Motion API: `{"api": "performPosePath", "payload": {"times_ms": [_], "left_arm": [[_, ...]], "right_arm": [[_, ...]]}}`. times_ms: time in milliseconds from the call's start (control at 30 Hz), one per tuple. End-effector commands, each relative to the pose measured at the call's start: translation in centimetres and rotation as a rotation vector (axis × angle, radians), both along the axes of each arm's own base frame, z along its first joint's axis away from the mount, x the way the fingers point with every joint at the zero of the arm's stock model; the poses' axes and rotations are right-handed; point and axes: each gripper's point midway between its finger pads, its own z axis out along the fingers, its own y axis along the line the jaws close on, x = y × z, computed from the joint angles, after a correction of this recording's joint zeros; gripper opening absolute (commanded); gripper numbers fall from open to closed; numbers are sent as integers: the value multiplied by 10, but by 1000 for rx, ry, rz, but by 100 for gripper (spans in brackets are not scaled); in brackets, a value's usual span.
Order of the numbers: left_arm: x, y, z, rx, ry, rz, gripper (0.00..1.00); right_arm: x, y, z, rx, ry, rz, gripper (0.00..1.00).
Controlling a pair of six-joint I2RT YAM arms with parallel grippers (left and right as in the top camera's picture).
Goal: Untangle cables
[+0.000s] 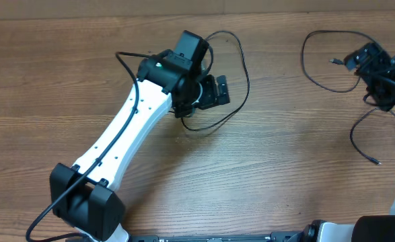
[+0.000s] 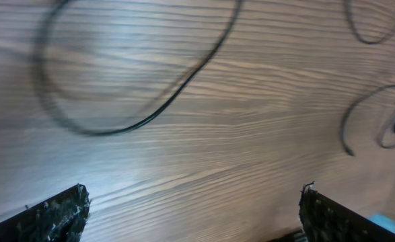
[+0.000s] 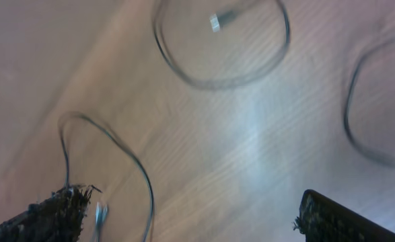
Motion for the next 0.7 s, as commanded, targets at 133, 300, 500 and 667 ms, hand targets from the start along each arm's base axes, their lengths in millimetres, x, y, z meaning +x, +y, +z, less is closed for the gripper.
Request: {"api": "performPosePath", "payload": {"times_ms": [133, 300, 500, 667], "left_arm": [[-16, 79, 72, 188, -245, 104, 99], [-35, 126, 114, 296, -382, 228, 100], [-62, 167, 139, 384, -449, 353, 99], [-78, 179, 140, 416, -433, 369, 100]], "right_arm": [[-23, 81, -12, 198, 89, 192, 100], [-30, 153, -42, 215, 155, 362, 100], [-33, 224, -99, 224, 196, 341, 100], [-31, 257, -149, 219, 212, 177, 100]]}}
